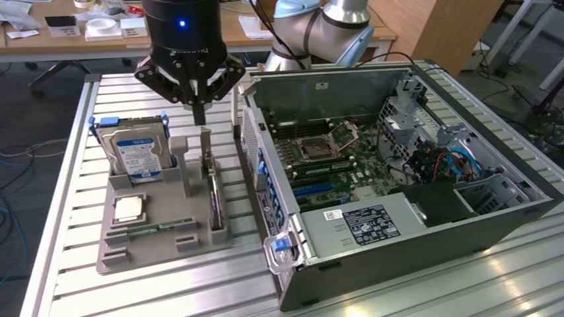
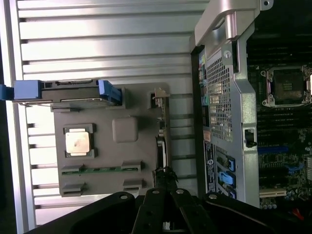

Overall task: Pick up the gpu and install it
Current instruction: 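Reach for the gpu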

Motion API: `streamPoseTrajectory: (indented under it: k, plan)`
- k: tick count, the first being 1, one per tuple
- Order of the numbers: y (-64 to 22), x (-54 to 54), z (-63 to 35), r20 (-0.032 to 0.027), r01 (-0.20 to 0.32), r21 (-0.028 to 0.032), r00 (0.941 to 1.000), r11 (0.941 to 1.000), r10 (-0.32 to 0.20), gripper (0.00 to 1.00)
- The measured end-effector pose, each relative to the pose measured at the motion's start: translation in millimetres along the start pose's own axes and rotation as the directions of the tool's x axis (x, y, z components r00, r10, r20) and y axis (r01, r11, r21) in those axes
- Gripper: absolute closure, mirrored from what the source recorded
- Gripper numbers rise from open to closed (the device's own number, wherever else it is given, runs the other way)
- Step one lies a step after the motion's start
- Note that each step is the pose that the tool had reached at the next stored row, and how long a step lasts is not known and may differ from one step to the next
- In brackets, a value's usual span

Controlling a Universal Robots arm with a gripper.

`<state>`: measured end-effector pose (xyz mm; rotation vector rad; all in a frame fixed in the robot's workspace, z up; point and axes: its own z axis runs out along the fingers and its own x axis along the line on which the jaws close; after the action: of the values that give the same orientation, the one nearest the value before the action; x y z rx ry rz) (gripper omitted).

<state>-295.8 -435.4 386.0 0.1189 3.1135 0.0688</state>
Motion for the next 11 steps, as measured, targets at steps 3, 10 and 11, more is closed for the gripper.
streamPoseTrajectory:
  k: [3,10,11]
  plan:
    - [-2.6,-0.2,0.1,0.0000,0.000,-0.0001,1.0000,1.0000,0.000,0.89]
    - [-4.4,-0.4,0.3,0.0000,0.000,0.0001,1.0000,1.0000,0.000,0.89]
    - [-4.4,-0.3,0.3,0.0001,0.000,0.0000,1.0000,1.0000,0.000,0.89]
